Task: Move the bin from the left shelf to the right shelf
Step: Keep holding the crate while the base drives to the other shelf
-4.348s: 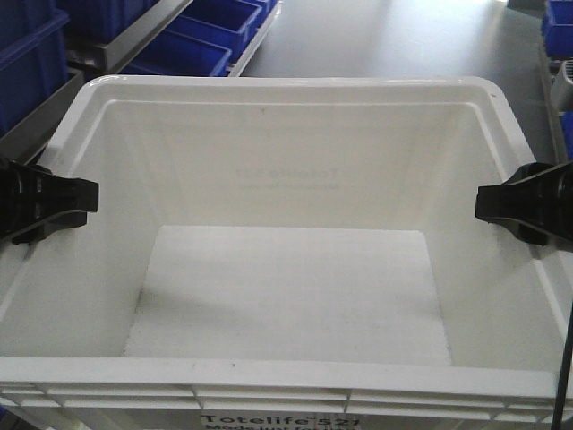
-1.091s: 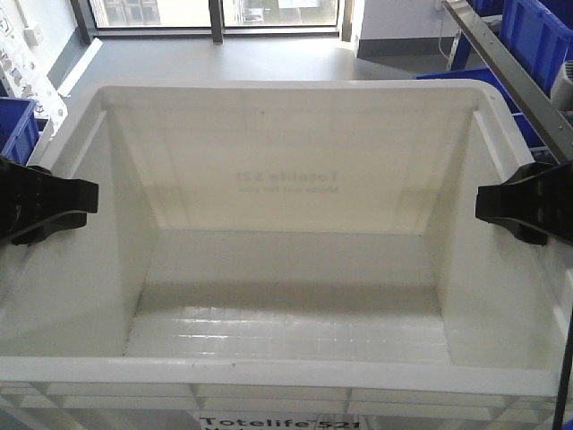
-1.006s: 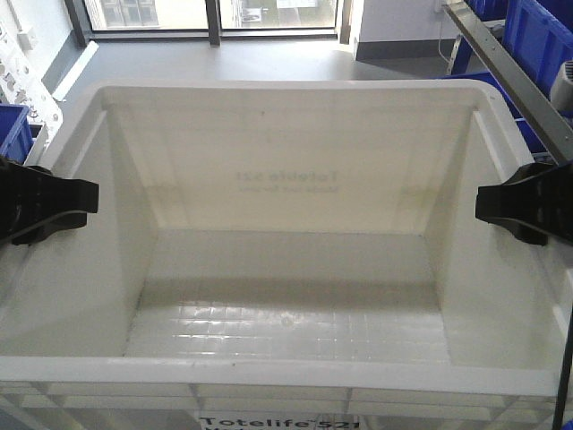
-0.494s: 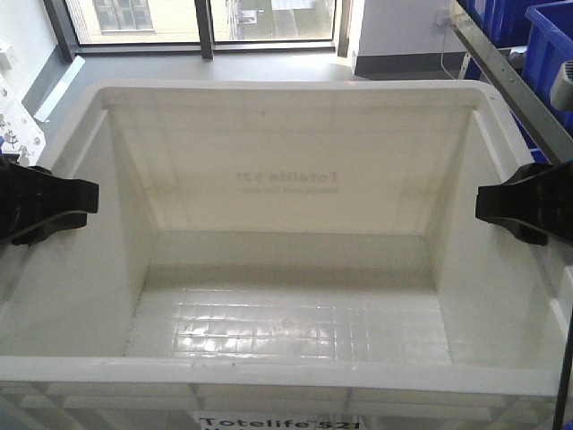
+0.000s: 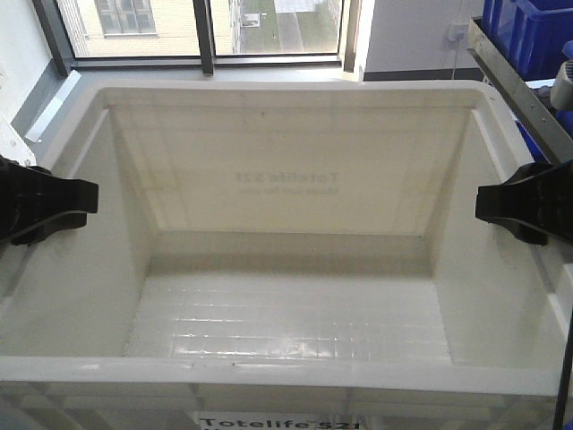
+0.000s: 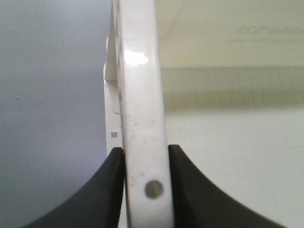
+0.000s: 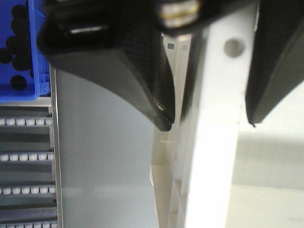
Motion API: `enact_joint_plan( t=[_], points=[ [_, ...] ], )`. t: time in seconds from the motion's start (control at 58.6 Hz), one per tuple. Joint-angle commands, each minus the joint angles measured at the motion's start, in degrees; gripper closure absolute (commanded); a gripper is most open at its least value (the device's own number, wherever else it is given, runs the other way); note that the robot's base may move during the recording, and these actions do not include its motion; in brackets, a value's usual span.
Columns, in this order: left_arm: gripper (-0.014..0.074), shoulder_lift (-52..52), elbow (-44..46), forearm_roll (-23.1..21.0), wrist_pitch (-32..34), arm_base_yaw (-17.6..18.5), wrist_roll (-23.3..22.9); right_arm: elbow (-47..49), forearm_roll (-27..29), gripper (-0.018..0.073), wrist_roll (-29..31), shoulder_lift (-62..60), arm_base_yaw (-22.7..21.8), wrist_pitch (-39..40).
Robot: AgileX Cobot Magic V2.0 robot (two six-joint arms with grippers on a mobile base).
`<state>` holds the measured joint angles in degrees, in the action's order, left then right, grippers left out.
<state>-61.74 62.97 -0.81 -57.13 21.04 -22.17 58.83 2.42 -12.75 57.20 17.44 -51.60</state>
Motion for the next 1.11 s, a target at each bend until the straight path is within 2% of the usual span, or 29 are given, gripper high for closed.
enact_joint_plan(
  t=[0.0,1.091],
  points=[
    [0.0603,2.2,2.3,0.81,6.1,0.17,2.33,1.91,-4.65,0.0539,0.08,-0.83,-0.9,5.34],
    [0.0603,2.2,2.3,0.81,6.1,0.17,2.33,1.91,-4.65,0.0539,0.08,-0.83,-0.9,5.34]
  ],
)
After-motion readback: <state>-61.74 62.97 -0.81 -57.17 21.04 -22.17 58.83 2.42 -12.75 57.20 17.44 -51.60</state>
